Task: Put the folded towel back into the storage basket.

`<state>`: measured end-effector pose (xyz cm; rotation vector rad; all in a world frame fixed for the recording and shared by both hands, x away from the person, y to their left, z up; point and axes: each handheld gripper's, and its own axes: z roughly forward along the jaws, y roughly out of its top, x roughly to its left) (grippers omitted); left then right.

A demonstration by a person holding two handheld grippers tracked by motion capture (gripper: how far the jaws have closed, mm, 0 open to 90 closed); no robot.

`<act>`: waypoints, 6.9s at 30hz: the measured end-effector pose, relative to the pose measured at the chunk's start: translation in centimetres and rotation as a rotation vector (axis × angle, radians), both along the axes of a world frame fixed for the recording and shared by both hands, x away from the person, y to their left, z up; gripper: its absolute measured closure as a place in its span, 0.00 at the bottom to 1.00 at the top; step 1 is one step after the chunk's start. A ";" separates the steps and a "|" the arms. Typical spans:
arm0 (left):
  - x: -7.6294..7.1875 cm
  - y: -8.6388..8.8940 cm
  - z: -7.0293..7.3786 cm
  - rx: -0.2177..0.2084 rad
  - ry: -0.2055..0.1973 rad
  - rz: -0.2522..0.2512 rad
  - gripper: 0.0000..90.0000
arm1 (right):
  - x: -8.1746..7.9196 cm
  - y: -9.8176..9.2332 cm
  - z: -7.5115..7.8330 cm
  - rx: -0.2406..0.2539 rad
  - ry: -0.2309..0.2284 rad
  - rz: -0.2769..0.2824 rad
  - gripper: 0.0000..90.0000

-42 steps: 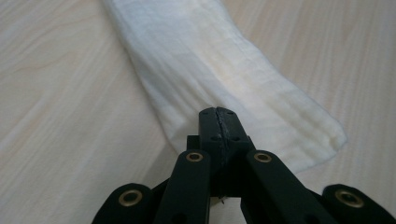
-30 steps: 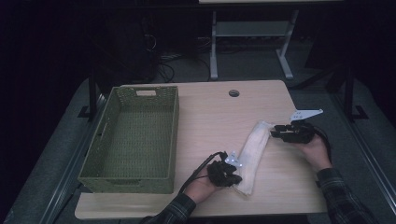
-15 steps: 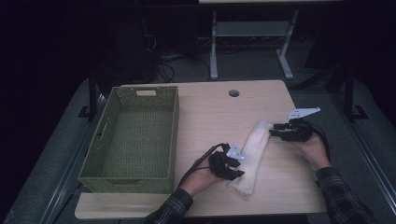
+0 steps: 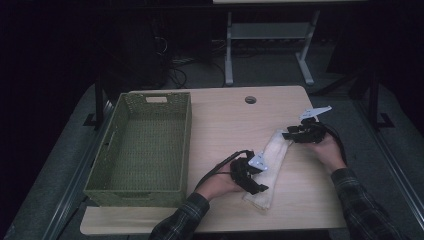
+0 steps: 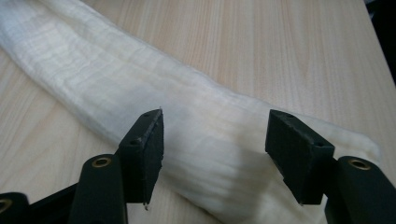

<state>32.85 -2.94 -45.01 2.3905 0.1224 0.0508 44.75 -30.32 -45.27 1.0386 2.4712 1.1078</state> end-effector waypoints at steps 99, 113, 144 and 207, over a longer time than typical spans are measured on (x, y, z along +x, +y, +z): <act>1.4 2.8 10.6 -0.045 -0.020 0.093 0.92 | 1.8 7.3 8.5 -0.003 0.009 0.372 0.92; 1.9 6.7 14.2 -0.105 -0.033 0.125 0.92 | 3.0 10.3 11.8 0.033 -0.025 0.422 0.92; 1.4 19.4 17.7 -0.135 -0.082 0.246 0.92 | 6.0 22.8 16.4 0.031 -0.081 0.539 0.92; -0.4 27.6 14.4 -0.105 -0.039 0.375 0.61 | 6.0 36.7 13.7 -0.026 -0.080 0.666 0.91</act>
